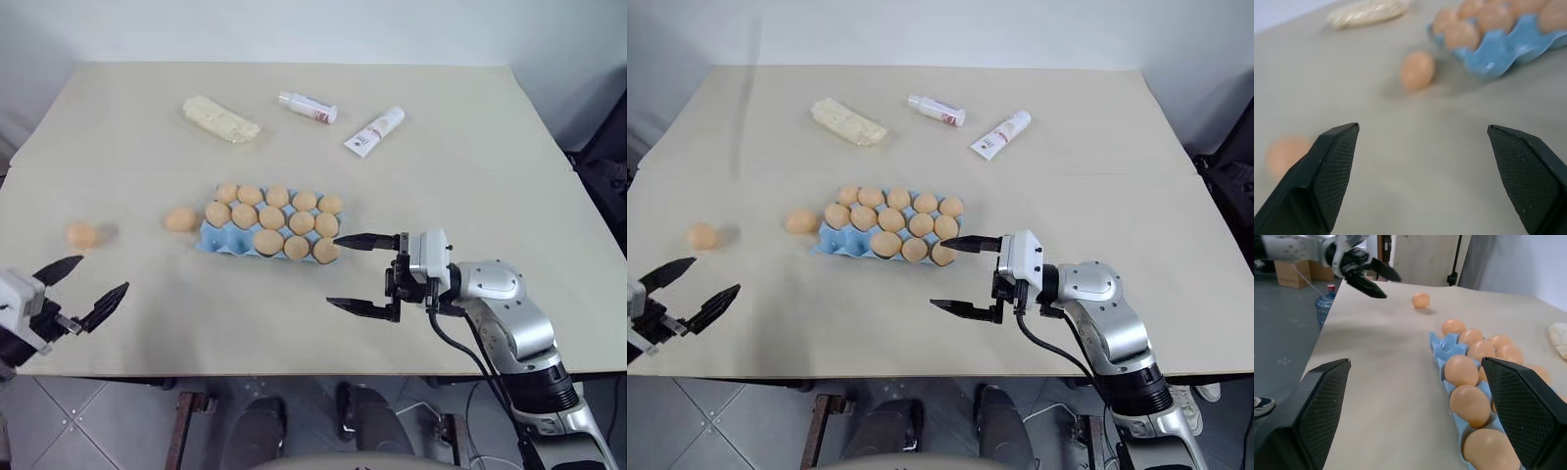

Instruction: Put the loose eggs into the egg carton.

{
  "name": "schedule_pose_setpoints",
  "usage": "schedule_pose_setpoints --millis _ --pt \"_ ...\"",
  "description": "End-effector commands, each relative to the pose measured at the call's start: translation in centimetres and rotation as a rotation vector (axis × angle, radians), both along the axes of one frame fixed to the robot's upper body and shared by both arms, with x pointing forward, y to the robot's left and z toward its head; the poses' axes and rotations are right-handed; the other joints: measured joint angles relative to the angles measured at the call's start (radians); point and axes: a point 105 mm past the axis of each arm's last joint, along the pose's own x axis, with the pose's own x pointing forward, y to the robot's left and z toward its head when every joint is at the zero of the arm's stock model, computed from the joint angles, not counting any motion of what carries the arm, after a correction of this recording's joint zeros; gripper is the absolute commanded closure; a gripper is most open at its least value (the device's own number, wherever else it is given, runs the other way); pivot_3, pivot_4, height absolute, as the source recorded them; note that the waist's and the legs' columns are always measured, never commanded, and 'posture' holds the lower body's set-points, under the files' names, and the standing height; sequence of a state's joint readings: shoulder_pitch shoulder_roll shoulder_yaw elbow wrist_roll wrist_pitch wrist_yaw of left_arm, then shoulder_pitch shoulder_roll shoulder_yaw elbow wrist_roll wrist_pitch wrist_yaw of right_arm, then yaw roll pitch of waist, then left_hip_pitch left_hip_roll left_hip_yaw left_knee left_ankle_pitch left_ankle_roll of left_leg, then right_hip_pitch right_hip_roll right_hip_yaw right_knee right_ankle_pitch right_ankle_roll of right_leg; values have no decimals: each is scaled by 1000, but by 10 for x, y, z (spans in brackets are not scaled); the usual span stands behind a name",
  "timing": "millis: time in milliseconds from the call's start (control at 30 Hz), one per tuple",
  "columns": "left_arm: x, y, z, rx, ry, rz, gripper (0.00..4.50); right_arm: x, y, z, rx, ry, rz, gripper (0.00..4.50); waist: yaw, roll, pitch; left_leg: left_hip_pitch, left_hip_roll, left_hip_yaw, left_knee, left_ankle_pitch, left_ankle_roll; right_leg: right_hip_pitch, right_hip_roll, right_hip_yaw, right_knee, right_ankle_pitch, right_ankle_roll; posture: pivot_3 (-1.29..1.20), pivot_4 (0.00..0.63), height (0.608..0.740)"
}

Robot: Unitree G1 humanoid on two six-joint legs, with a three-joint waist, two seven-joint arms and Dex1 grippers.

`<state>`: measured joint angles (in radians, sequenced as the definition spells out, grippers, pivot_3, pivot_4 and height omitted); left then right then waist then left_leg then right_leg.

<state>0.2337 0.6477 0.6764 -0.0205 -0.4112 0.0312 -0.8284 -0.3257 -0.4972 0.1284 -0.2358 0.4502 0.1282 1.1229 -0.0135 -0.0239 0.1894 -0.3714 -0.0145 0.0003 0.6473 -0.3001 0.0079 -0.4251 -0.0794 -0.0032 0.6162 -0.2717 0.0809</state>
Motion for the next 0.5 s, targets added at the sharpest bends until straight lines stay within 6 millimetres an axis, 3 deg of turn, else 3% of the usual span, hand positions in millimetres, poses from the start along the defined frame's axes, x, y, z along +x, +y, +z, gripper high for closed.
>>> schedule_pose_setpoints --millis 33,200,500 --pt "-7 -2 8 18 -53 74 18 -3 2 7 22 -26 39 0 6 0 0 0 0 0 0 0 0 0 0 0 0 0 0 0 150 740" --pt "-1 -8 1 -47 -54 117 18 0 2 8 35 28 30 0 12 0 0 0 0 -1 -1 0 0 -1 0 -1 0 0 -1 0 150 740" --pt "72 -47 16 -129 -97 56 18 3 0 6 12 -4 -7 0 13 -1 0 0 0 0 0 0 0 0 1 -1 1 0 0 0 150 740"
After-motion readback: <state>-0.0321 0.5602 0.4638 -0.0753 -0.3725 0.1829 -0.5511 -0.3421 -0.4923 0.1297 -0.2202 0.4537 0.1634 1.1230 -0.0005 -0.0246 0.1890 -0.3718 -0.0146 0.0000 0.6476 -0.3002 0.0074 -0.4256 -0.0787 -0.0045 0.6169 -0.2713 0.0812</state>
